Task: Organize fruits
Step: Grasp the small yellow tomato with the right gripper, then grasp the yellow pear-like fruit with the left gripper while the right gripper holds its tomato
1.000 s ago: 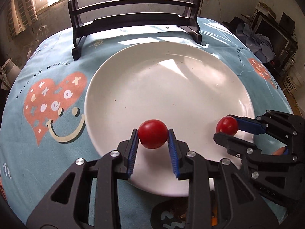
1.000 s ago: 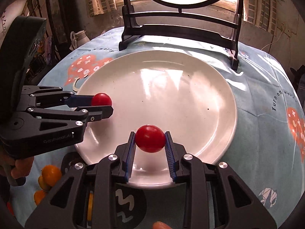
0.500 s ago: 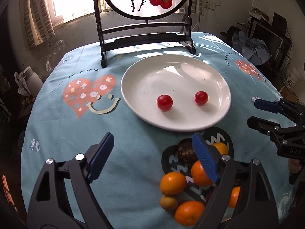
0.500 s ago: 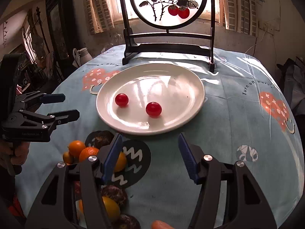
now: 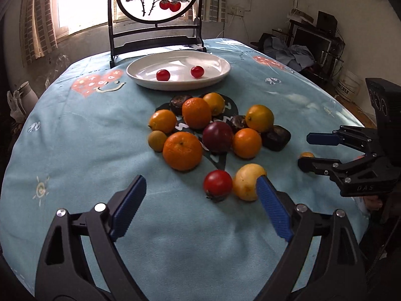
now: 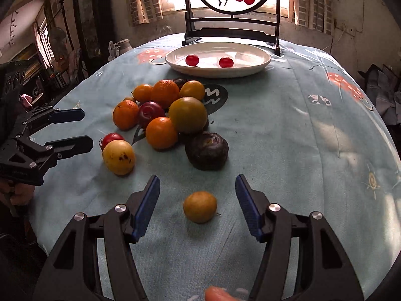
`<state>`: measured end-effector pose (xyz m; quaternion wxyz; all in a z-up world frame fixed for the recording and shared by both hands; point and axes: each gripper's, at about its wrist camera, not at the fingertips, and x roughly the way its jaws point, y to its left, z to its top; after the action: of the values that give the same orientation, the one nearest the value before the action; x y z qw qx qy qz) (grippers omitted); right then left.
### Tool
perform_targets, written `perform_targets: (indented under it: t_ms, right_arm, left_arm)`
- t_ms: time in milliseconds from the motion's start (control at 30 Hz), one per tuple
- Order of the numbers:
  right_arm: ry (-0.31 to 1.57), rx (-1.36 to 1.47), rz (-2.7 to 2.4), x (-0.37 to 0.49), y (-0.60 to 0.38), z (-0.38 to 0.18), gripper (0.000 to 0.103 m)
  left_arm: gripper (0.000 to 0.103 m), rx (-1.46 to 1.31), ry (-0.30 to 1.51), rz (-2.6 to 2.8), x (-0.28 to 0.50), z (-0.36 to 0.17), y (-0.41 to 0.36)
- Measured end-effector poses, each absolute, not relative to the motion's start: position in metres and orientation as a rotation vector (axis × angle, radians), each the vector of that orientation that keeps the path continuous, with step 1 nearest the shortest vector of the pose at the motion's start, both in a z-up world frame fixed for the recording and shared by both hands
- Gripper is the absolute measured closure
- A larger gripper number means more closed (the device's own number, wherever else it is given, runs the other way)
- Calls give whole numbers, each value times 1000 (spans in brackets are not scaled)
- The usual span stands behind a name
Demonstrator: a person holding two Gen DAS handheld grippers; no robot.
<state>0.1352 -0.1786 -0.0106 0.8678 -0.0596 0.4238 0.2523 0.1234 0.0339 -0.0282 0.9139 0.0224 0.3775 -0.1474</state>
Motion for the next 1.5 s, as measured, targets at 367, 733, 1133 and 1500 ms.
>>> perform_targets:
  t_ms: [367, 733, 1133, 1500]
  right_arm:
    - [925, -139, 530, 131, -179, -22, 60]
    - [936, -117, 530, 133, -181, -26, 75]
    - [962, 18, 600, 138, -195, -27, 75]
    - [968, 49, 625, 139, -198, -27, 75]
  left_arm:
    - [12, 18, 820, -361, 123, -39, 31]
    - [17, 134, 763, -383, 114, -31, 12]
    - [61, 523, 797, -612, 132, -33, -43]
    - [60, 758, 809, -632, 126, -46, -52]
